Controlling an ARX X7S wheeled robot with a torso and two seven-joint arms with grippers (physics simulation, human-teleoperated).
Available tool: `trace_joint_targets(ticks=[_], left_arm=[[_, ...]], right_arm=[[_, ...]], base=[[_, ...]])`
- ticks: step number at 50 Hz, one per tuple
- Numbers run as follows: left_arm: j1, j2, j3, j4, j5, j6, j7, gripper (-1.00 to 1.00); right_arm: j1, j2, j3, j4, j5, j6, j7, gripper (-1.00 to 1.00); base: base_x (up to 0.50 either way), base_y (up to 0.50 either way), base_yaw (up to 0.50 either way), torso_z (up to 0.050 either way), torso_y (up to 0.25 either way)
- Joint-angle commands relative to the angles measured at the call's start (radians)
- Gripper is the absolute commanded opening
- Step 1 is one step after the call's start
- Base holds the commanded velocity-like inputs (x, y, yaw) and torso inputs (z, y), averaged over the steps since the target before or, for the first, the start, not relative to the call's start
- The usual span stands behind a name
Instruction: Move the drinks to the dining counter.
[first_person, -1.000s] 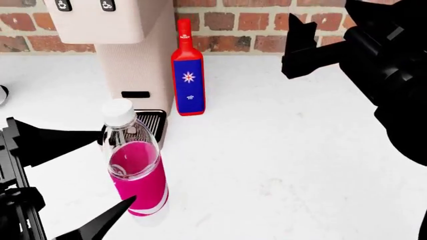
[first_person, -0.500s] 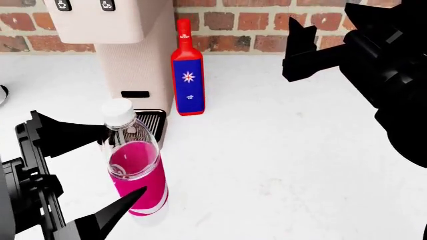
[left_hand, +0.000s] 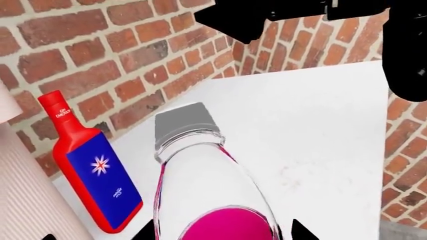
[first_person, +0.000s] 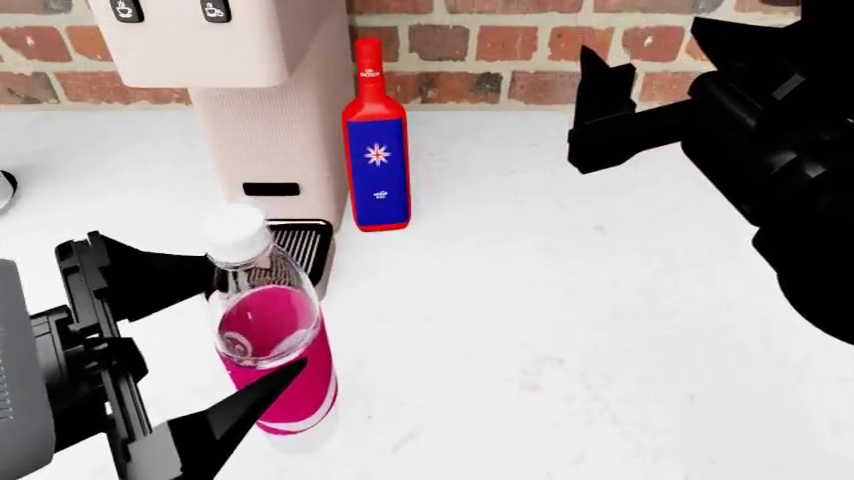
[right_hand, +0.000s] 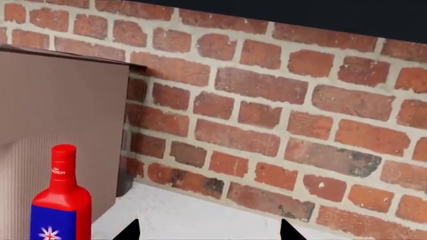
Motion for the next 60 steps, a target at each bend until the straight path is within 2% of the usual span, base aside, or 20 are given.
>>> trace_joint_targets(ticks=[1, 9, 13, 14, 15, 20, 25, 27, 41, 54, 60], left_arm=[[0.055, 0.006, -0.079, 0.016, -0.018, 0.005, -0.026, -1.0], [0.074, 0.014, -0.134, 0.036, -0.036, 0.013, -0.049, -1.0], [0.054, 0.015, -0.178, 0.038, -0.073, -0.004, -0.101, -1.0], [0.041, 0.018, -0.195, 0.038, -0.078, -0.01, -0.133, -1.0], [0.0, 0.019, -0.248, 0.016, -0.172, -0.041, -0.211, -1.0], [-0.106, -0.02, -0.379, -0.025, -0.389, -0.071, -0.48, -1.0], [-0.102, -0.092, -0.458, -0.021, -0.561, -0.067, -0.599, -1.0], [-0.097, -0.108, -0.475, -0.016, -0.586, -0.066, -0.623, -1.0], [-0.057, -0.22, -0.584, -0.021, -0.767, -0.045, -0.725, -1.0], [-0.022, -0.231, -0.669, -0.036, -0.785, -0.085, -0.715, -1.0], [-0.021, -0.238, -0.659, -0.044, -0.778, -0.081, -0.723, -1.0]], right_arm=[[-0.005, 0.0, -0.013, 0.0, -0.005, -0.014, -0.006, 1.0], [-0.005, 0.005, -0.017, 0.004, -0.006, -0.021, -0.007, 1.0], [-0.011, 0.002, -0.028, 0.008, -0.02, -0.032, -0.019, 1.0], [-0.015, 0.001, -0.035, 0.01, -0.028, -0.038, -0.027, 1.0], [-0.021, 0.0, -0.044, 0.012, -0.039, -0.043, -0.036, 1.0], [-0.044, -0.01, -0.071, 0.03, -0.077, -0.075, -0.074, 1.0], [-0.059, -0.027, -0.115, 0.053, -0.117, -0.108, -0.131, 1.0], [-0.063, -0.031, -0.129, 0.063, -0.134, -0.12, -0.148, 1.0], [-0.065, -0.058, -0.246, 0.165, -0.241, -0.202, -0.303, 1.0], [-0.025, -0.086, -0.315, 0.4, -0.333, -0.319, -0.507, 1.0], [-0.019, -0.102, -0.338, 0.451, -0.367, -0.371, -0.563, 1.0]], base=[[0.0, 0.0, 0.0, 0.0, 0.0], [0.0, 0.0, 0.0, 0.0, 0.0], [0.0, 0.0, 0.0, 0.0, 0.0], [0.0, 0.0, 0.0, 0.0, 0.0], [0.0, 0.0, 0.0, 0.0, 0.0], [0.0, 0.0, 0.0, 0.0, 0.0], [0.0, 0.0, 0.0, 0.0, 0.0], [0.0, 0.0, 0.0, 0.0, 0.0], [0.0, 0.0, 0.0, 0.0, 0.0], [0.0, 0.0, 0.0, 0.0, 0.0], [0.0, 0.0, 0.0, 0.0, 0.0]])
